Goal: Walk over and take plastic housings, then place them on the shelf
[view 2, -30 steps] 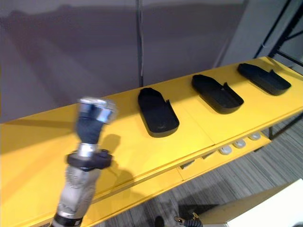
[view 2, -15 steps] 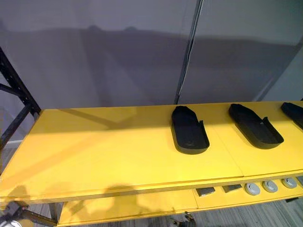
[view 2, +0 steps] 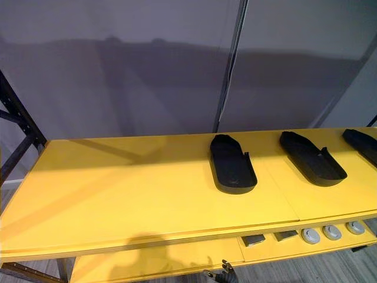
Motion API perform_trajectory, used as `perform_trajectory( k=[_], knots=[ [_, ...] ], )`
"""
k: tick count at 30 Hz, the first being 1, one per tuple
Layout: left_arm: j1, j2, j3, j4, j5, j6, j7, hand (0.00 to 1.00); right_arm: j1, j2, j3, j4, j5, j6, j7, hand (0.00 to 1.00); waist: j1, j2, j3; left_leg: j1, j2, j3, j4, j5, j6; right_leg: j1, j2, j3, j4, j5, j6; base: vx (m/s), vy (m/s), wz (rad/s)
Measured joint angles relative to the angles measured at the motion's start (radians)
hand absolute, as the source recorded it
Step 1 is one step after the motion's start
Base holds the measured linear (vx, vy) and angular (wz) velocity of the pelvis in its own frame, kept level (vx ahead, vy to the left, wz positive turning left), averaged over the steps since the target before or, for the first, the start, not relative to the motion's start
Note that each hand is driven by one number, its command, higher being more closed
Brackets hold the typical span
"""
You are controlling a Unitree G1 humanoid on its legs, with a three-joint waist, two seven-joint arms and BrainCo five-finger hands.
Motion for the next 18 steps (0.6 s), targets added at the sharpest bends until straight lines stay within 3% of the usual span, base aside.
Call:
perform_trajectory(
  k=[5, 12, 18],
  knots=[
    [-0.061, 0.016, -0.088, 0.021, 0.098, -0.007, -0.026, 0.0, -0.006, -0.009, -0.035, 0.022, 0.0, 0.0, -0.009, 0.0, -0.01, 0.014, 0.005, 0.017, 0.004, 0.029, -0.019, -0.001, -0.003, -0.005, 0.008, 0.029, -0.006, 0.0, 0.0, 0.04, 0.018, -0.16],
    [-0.118, 0.044, -0.252, 0.042, 0.201, -0.013, -0.061, 0.0, -0.016, -0.008, -0.071, 0.05, 0.015, 0.0, -0.03, 0.0, -0.02, 0.015, 0.013, 0.031, 0.017, 0.081, -0.022, -0.016, -0.026, -0.016, 0.029, 0.081, -0.022, 0.003, -0.004, 0.04, 0.014, -0.22],
    [-0.142, 0.052, -0.292, 0.04, 0.234, -0.012, -0.062, 0.0, -0.041, -0.012, -0.069, 0.038, 0.009, -0.001, -0.043, 0.0, -0.021, 0.016, 0.055, 0.037, 0.022, 0.106, 0.0, -0.033, -0.044, -0.025, 0.044, 0.122, -0.015, 0.003, -0.005, 0.02, 0.005, -0.18]
  ],
)
